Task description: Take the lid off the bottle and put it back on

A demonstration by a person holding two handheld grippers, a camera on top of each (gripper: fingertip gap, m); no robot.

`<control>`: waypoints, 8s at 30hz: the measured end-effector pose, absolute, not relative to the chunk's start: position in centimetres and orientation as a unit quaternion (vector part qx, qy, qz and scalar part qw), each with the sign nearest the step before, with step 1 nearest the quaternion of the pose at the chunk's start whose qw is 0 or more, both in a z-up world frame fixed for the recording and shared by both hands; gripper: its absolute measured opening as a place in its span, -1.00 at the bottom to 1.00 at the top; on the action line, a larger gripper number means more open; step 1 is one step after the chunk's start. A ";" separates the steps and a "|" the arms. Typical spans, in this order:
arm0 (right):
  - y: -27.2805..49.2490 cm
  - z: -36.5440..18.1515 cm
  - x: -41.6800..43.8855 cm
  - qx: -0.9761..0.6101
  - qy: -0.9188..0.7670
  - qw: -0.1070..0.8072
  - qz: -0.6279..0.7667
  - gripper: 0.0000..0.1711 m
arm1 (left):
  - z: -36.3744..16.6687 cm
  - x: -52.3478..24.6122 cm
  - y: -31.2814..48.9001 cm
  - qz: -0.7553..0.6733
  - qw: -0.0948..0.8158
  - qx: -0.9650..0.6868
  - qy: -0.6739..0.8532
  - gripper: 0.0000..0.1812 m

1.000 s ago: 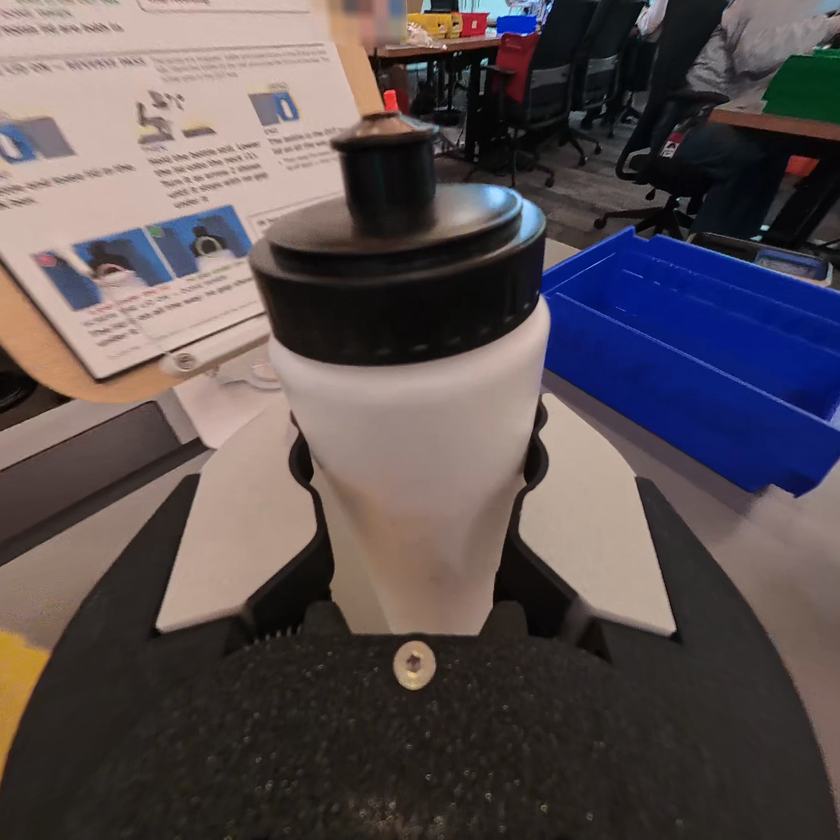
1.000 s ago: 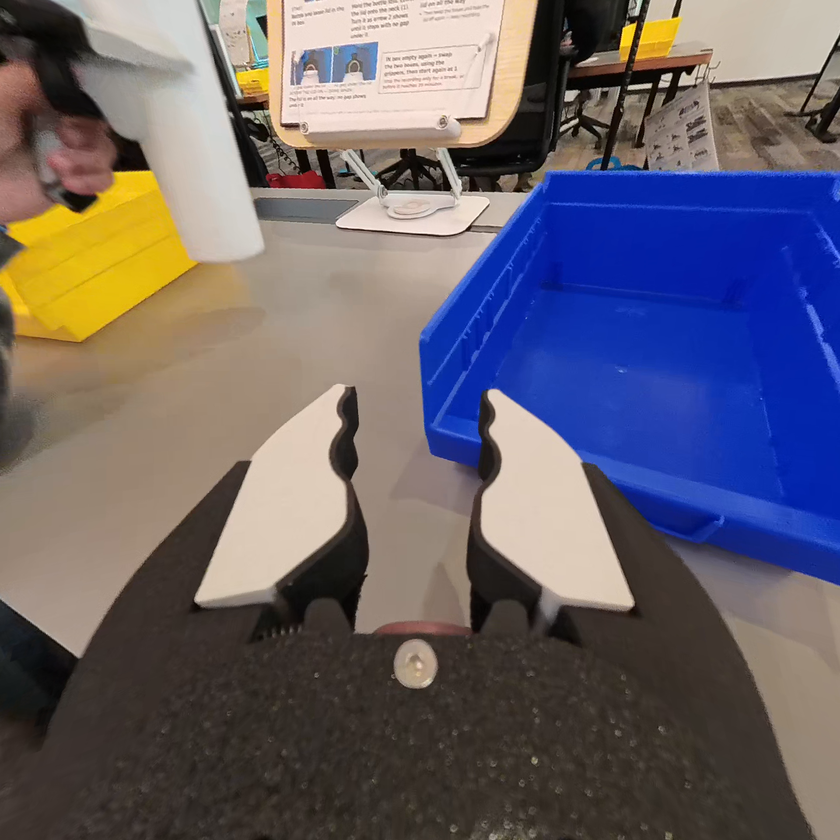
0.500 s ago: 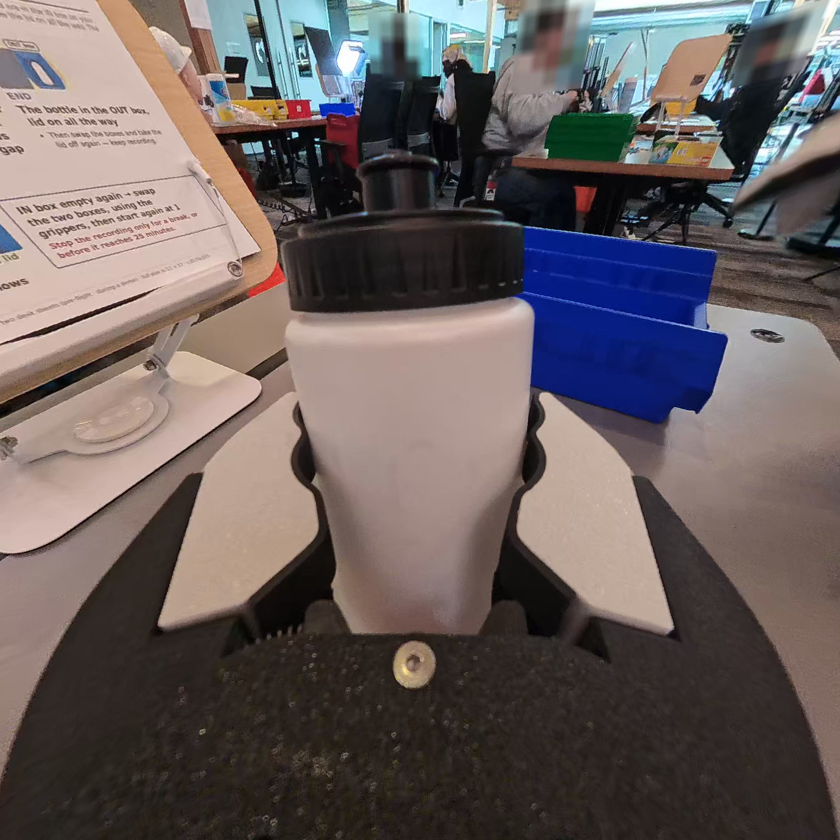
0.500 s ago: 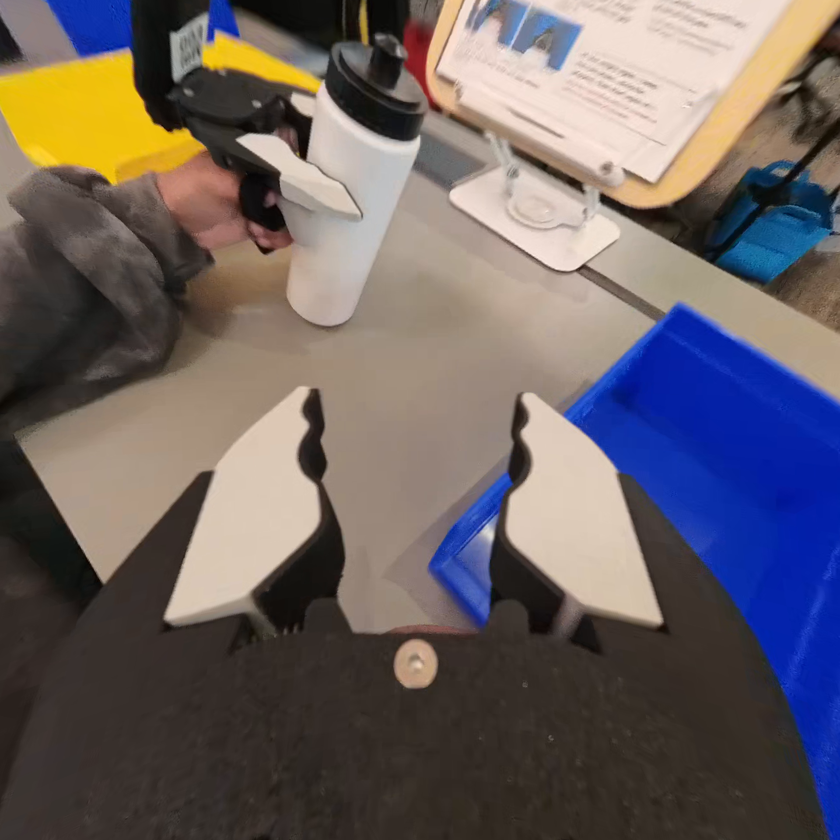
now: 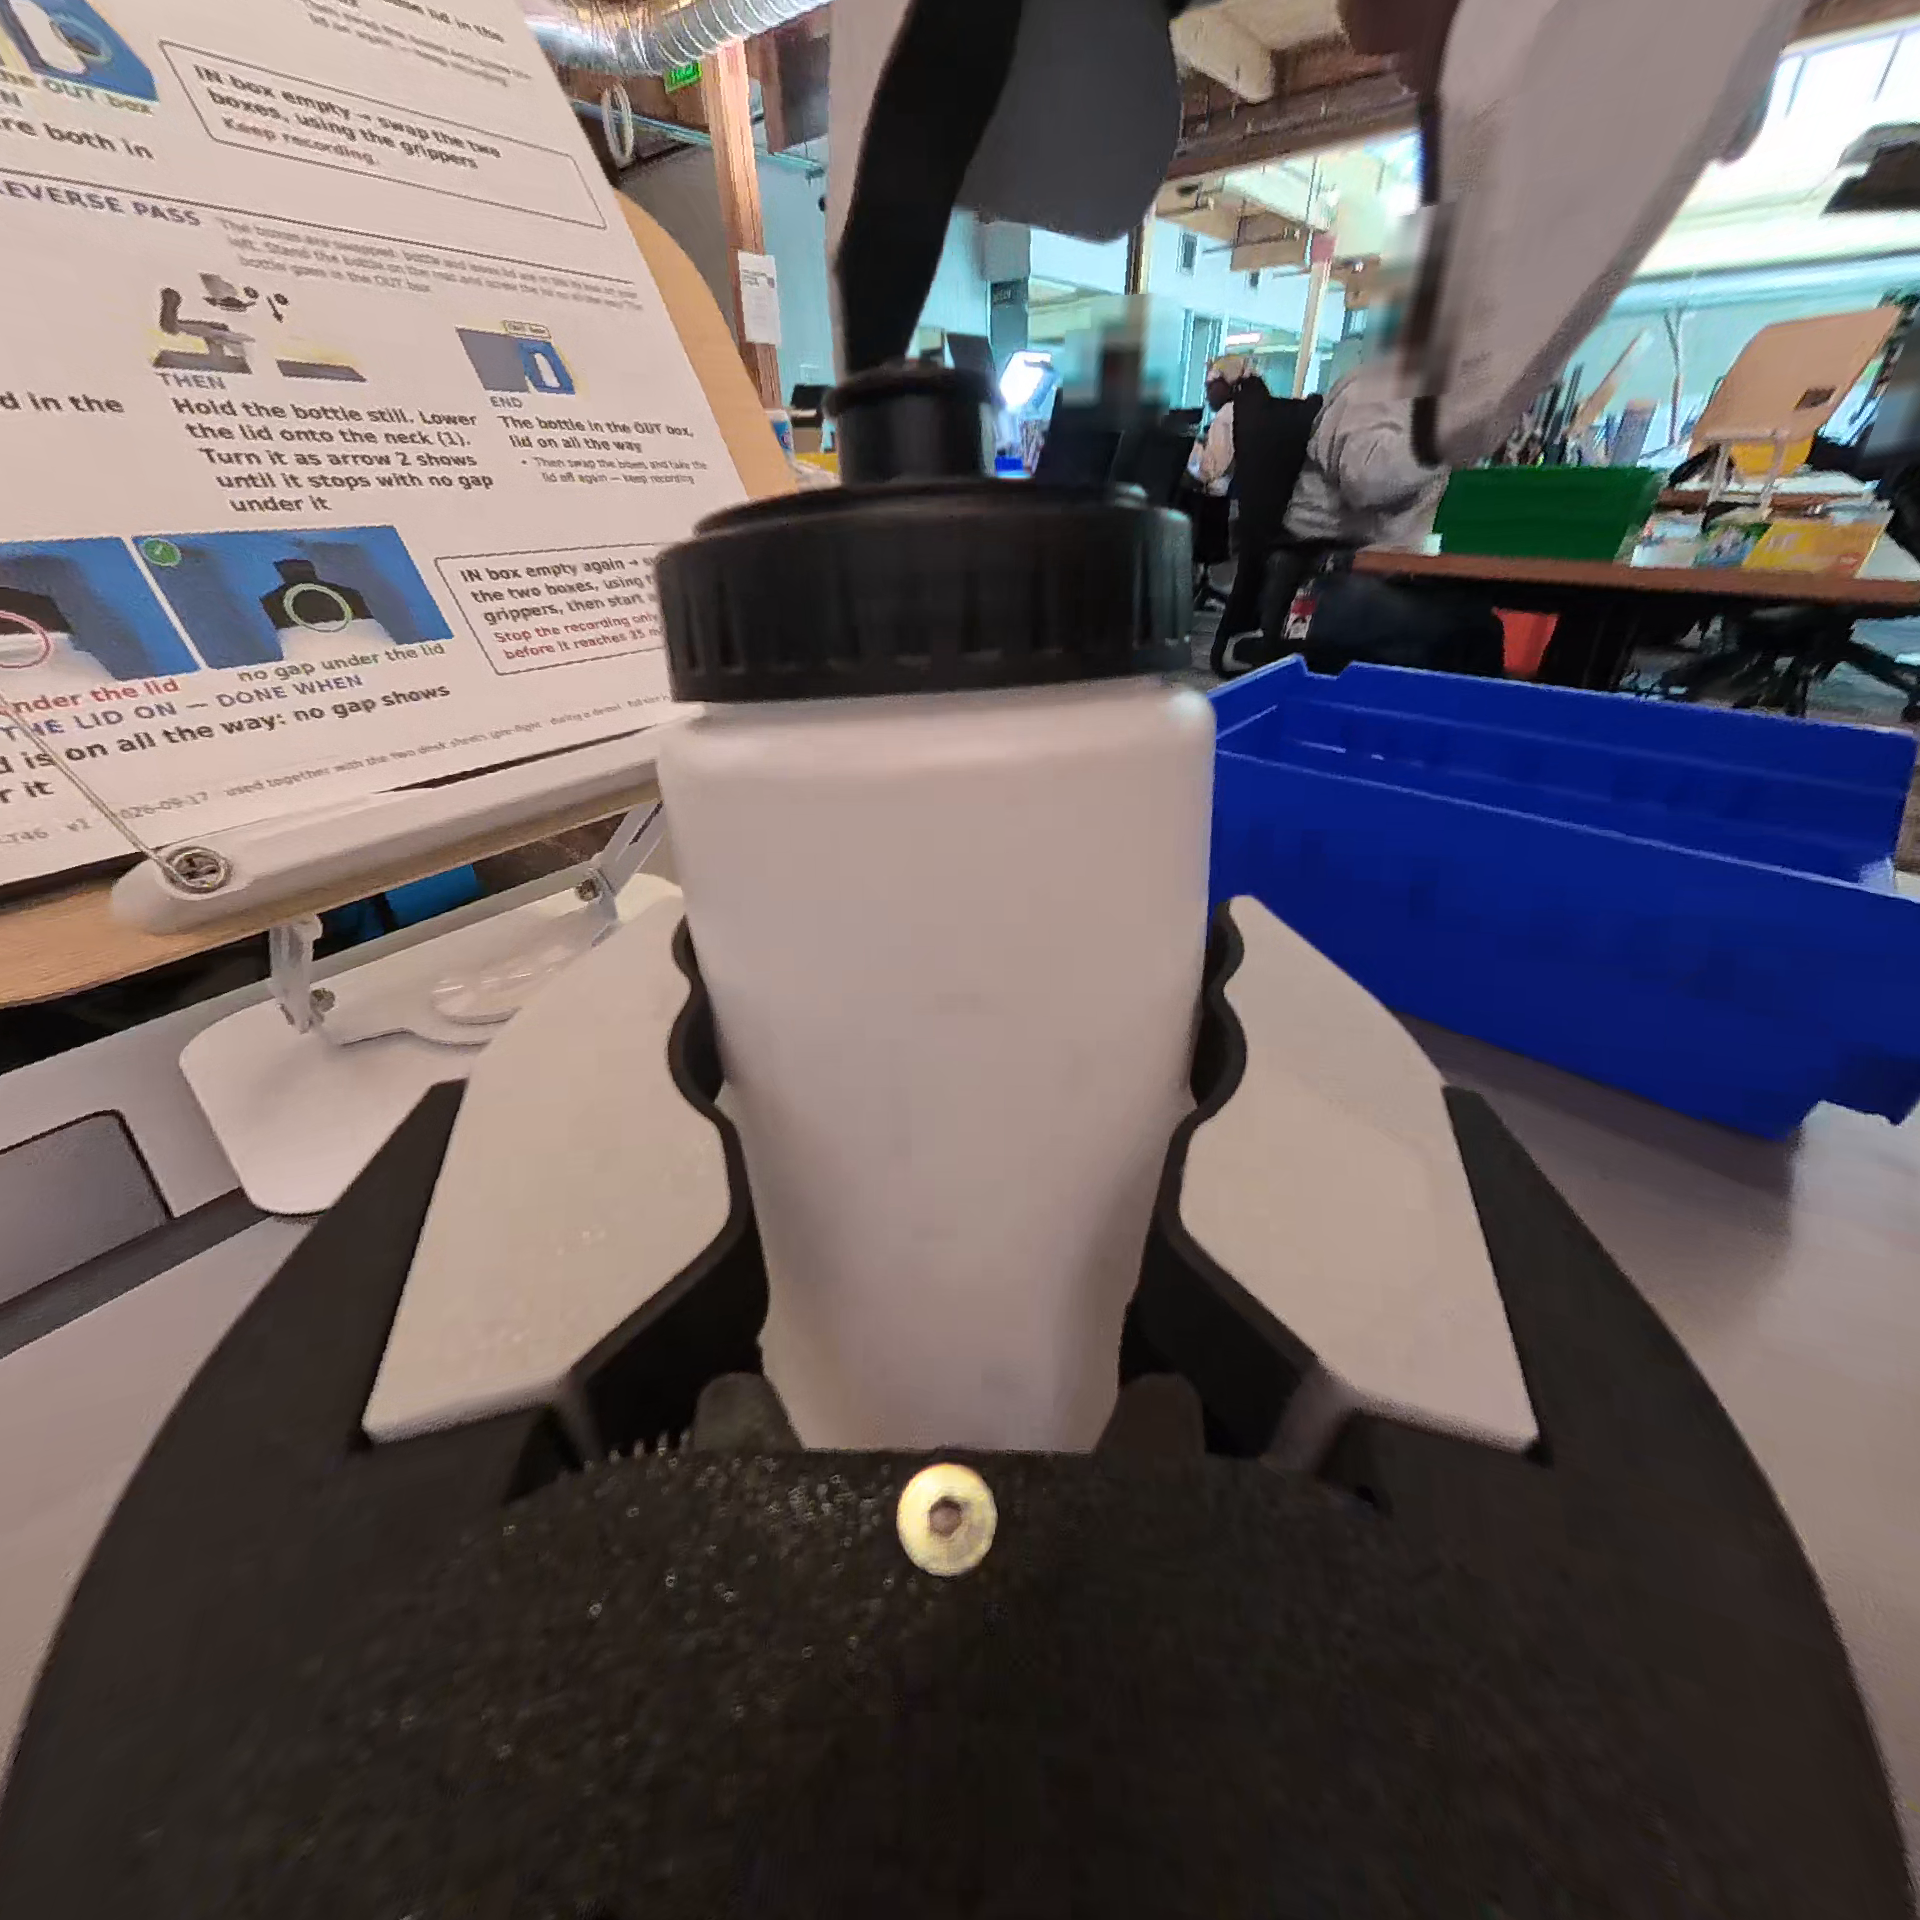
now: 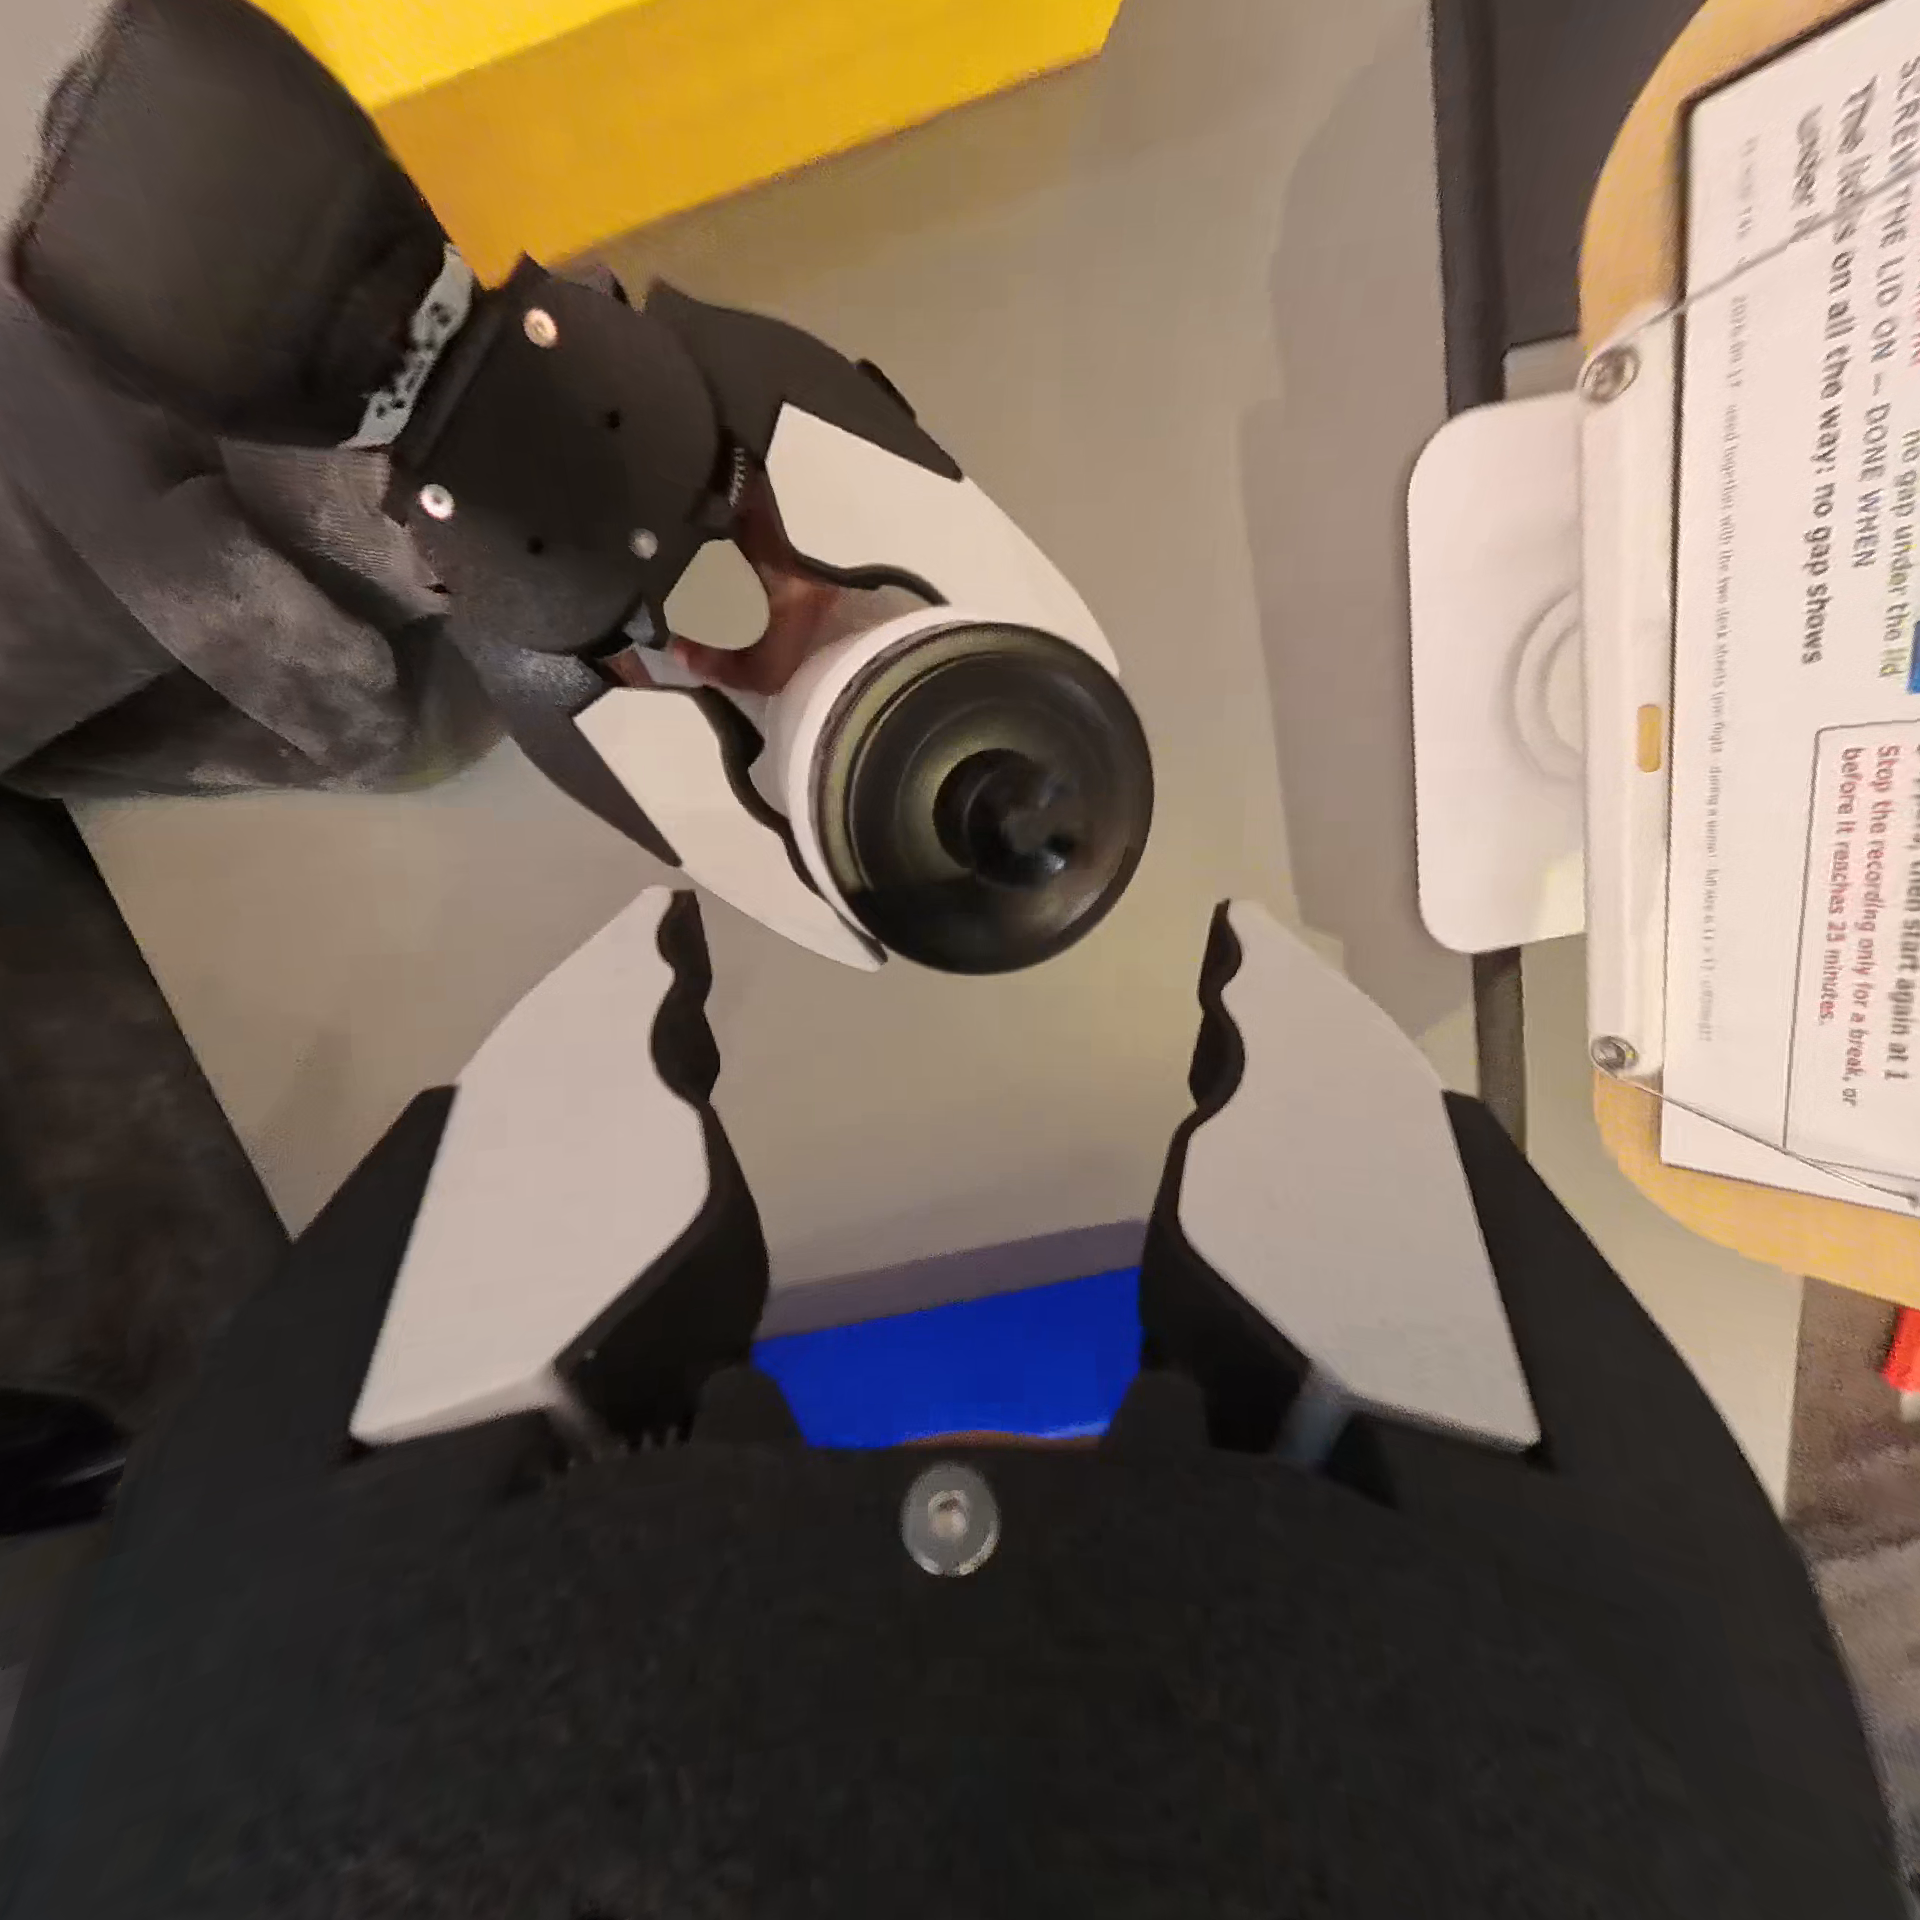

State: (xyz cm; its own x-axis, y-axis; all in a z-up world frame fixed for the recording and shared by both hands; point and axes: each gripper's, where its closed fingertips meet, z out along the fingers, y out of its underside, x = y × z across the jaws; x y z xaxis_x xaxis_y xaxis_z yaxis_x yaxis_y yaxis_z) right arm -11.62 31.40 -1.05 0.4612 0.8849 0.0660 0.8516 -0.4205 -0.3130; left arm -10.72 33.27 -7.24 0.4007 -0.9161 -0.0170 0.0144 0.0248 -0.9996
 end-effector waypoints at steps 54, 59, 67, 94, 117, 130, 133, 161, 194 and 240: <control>31.4 -3.6 -9.8 -0.905 -0.419 0.067 -0.020 -0.17 | -5.7 -8.1 31.6 -0.414 0.493 -0.589 0.488 -0.08; 31.5 -3.6 -9.5 -0.885 -0.463 0.041 -0.025 -0.17 | -5.8 -8.1 31.9 -0.408 0.497 -0.590 0.489 -0.08; 31.9 -3.5 -8.8 -0.767 -0.637 -0.023 -0.074 -0.17 | -5.9 -8.2 32.0 -0.407 0.500 -0.584 0.493 -0.10; 32.2 -3.0 -9.5 -0.950 -0.271 0.150 0.022 -0.09 | -5.9 -8.2 31.8 -0.405 0.507 -0.584 0.487 -0.11; 31.6 -3.3 -9.7 -0.809 -0.586 0.046 0.019 -0.17 | -5.9 -8.1 31.7 -0.414 0.510 -0.579 0.482 -0.11; 30.9 -3.2 -11.1 -0.513 -0.858 0.024 0.008 -0.30 | -5.9 -7.9 31.6 -0.431 0.504 -0.568 0.487 -0.11; 30.5 -3.2 -11.2 -0.467 -0.884 0.011 0.017 -0.35 | -5.9 -7.8 31.6 -0.434 0.504 -0.569 0.484 -0.11; 29.8 -4.0 -9.2 -0.897 -0.429 0.104 0.022 -0.13 | -5.9 -7.7 30.4 -0.390 0.537 -0.589 0.461 -0.11; 30.6 -0.8 -9.8 -0.538 -0.837 0.089 0.047 0.03 | -5.9 -7.2 29.9 -0.441 0.502 -0.559 0.492 -0.11; 29.6 -3.8 -8.5 -0.526 -0.849 0.026 -0.052 -0.12 | -5.9 -7.8 29.1 -0.427 0.508 -0.564 0.492 -0.12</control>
State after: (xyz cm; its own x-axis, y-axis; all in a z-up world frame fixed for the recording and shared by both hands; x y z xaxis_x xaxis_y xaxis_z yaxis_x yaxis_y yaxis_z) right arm -8.49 29.60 -3.79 -0.4455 0.8899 0.0983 0.8952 0.4415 0.0601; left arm -7.80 29.10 -5.93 0.1518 -0.9882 -0.0179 -0.1203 -0.0005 -0.9927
